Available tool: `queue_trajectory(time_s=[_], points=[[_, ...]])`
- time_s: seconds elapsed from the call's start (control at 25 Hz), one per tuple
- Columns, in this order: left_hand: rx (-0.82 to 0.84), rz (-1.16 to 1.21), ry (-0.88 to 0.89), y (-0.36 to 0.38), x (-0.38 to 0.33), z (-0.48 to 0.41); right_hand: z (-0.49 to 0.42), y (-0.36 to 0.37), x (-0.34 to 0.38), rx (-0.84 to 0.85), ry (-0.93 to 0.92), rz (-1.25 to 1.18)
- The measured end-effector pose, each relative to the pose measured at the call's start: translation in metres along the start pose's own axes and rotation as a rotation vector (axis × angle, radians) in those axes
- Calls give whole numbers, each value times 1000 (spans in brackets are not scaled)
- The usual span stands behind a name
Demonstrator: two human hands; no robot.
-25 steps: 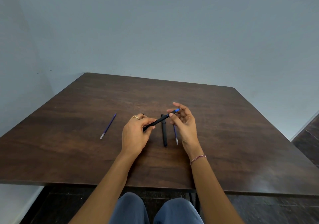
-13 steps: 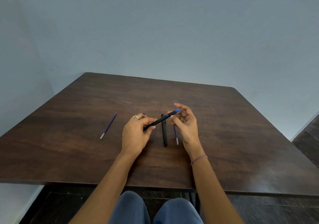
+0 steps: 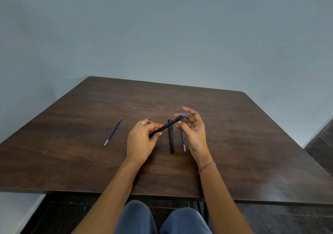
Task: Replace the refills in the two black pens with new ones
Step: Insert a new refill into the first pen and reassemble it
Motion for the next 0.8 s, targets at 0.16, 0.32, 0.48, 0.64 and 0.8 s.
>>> queue_trajectory(time_s=[0.16,0.32,0.48,0.64,0.8], points=[[-2,12,7,0,0,1,1,-1,0,-10,-10,-4],[-2,14,13,-1,-1,1,-2,-1,-4,-59,23,14],[-2,8,15,-1,-1,0,-3,-3,-4,-52,44,-110],[-10,11,15,-2,-1,1,-1,-2,-4,-35,53,-107],[-20,11,22,-1,-1,1,-2,-4,-4,-118,71,-67]])
Point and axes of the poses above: each hand's wrist, its own z-axis away from the middle knuckle, its own y-axis out of the palm, x = y × z, the point moved 5 cm from there along -z, towards the middle knuckle, and after that the axes turned 10 degrees about -z, right-handed, at the moved point
